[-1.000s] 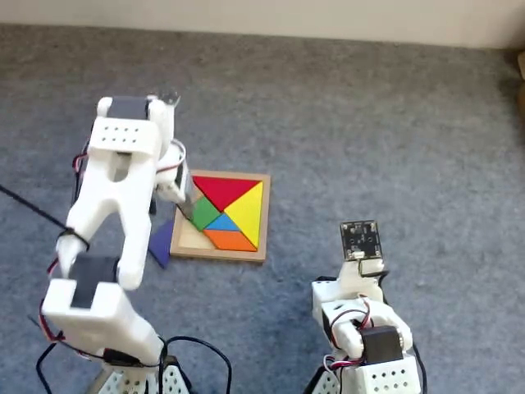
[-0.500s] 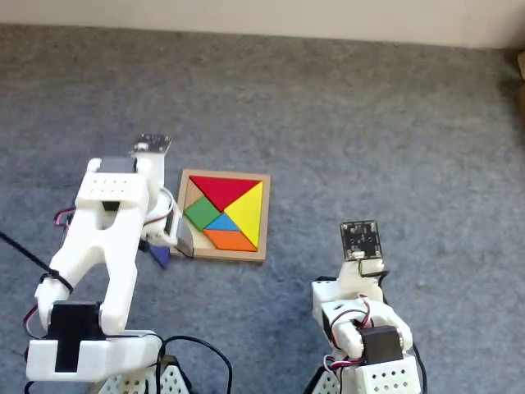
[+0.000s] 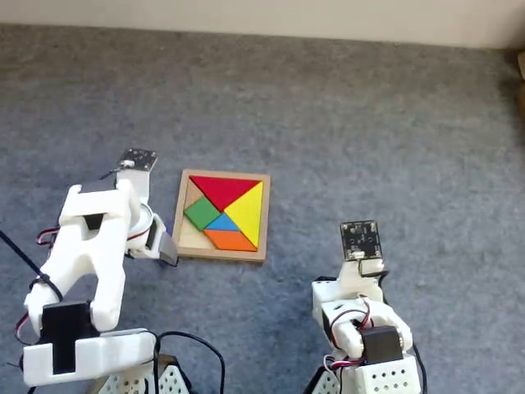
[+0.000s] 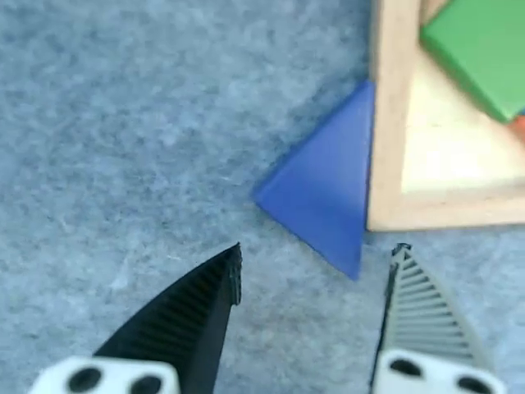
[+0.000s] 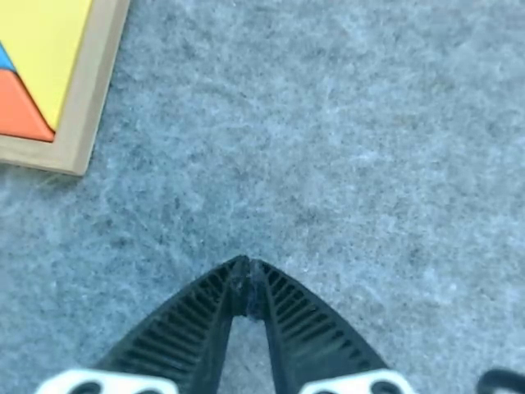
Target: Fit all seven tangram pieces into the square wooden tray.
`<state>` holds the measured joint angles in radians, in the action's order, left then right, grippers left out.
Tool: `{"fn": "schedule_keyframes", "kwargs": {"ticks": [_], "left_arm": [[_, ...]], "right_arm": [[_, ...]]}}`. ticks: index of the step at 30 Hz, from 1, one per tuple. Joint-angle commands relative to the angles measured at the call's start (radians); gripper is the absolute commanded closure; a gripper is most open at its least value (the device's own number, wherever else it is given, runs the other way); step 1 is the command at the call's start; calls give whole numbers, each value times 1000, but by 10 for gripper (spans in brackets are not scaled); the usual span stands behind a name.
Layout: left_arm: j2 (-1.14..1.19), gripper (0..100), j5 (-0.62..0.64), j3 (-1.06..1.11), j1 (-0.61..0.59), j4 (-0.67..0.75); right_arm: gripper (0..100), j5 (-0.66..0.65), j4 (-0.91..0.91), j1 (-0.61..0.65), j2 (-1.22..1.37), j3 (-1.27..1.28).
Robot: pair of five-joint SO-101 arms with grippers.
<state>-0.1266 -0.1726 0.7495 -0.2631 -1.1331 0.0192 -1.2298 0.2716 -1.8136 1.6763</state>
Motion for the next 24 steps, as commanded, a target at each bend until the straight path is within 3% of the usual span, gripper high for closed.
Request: {"fn": "schedule_keyframes", "kwargs": {"ticks": [1, 15, 24], "left_arm": [[-38, 720, -8, 1, -30, 35], [-38, 720, -75, -5, -196, 107], [-39, 720, -138, -36, -77, 101]], "right_arm": [[982, 9, 2, -12, -15, 153], [982, 9, 2, -12, -15, 153], [982, 9, 2, -12, -15, 153]]}}
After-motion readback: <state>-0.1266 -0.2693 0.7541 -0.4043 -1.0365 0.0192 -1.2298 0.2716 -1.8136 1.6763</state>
